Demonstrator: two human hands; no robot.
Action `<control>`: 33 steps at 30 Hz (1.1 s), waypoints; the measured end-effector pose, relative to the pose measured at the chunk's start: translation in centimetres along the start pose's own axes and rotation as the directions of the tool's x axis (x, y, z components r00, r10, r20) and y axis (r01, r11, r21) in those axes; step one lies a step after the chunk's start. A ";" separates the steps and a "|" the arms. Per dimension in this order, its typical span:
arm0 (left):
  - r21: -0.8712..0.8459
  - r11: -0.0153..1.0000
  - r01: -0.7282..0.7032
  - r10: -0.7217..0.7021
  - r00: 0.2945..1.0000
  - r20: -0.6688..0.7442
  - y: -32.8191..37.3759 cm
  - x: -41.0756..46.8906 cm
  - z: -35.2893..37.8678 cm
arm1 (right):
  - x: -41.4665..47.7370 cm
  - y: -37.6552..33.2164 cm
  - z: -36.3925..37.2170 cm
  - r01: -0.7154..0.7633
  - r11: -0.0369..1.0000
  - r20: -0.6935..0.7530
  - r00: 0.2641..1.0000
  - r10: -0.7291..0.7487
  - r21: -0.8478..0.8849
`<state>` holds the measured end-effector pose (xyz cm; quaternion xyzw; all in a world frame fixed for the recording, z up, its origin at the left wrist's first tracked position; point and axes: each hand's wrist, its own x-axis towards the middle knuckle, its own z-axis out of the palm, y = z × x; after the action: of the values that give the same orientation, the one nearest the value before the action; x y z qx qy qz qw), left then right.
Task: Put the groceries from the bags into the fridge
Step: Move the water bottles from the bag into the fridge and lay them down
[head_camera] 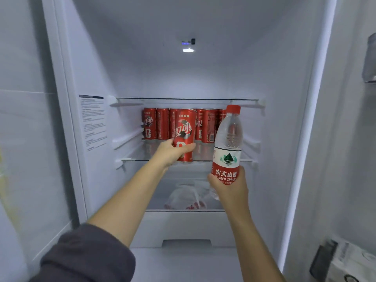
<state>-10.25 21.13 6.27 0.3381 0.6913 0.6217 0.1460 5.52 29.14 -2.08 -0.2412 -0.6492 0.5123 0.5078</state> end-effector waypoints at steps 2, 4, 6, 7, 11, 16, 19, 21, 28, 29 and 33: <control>0.015 1.000 -0.004 0.005 1.000 -0.029 0.1 2.0 0.1 | 0.7 0.3 0.3 -0.017 1.000 -0.011 1.000 0.017 -0.004; 0.065 0.998 -0.019 0.023 0.998 -0.058 0.2 3.9 0.0 | 1.6 0.4 0.6 -0.030 0.999 -0.036 0.999 0.029 -0.014; 0.138 0.990 -0.043 0.053 0.996 -0.071 0.4 5.9 0.0 | 2.3 0.5 0.7 -0.043 0.999 -0.064 0.997 0.041 -0.024; 0.187 0.981 -0.053 0.067 0.995 -0.071 0.4 6.9 0.2 | 2.6 0.6 0.8 -0.047 0.998 -0.071 0.996 0.045 -0.029; 0.365 0.928 -0.071 0.100 0.993 -0.062 0.3 10.3 1.0 | 3.5 1.4 0.8 -0.044 0.997 -0.084 0.996 0.039 -0.059; 0.452 0.888 -0.081 0.111 0.993 -0.040 0.0 13.3 2.4 | 4.6 2.3 0.4 -0.028 0.991 -0.031 0.999 0.024 -0.135; 0.471 0.876 -0.100 0.130 0.991 -0.033 0.0 14.8 3.0 | 5.1 3.2 0.3 -0.023 0.980 0.006 1.000 0.025 -0.195; 0.468 0.880 -0.087 0.119 0.992 -0.039 0.0 15.8 3.3 | 5.3 3.6 0.1 -0.016 0.979 0.013 1.000 0.019 -0.204; 0.450 0.892 -0.028 0.069 0.995 -0.076 -0.6 18.4 4.0 | 5.9 3.7 -0.4 -0.023 0.978 0.019 0.999 0.028 -0.210; 0.455 0.890 -0.024 0.067 0.995 -0.080 -0.7 18.6 4.1 | 5.9 3.7 -0.4 -0.024 0.977 0.021 0.999 0.030 -0.212; 0.472 0.882 -0.011 0.057 0.995 -0.083 -1.0 19.3 4.6 | 6.0 3.9 -0.4 -0.029 0.977 0.009 0.999 0.032 -0.212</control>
<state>-21.73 37.18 8.69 0.3455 0.8216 0.4531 0.0159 2.87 35.71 -3.16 -0.3006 -0.6996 0.4495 0.4671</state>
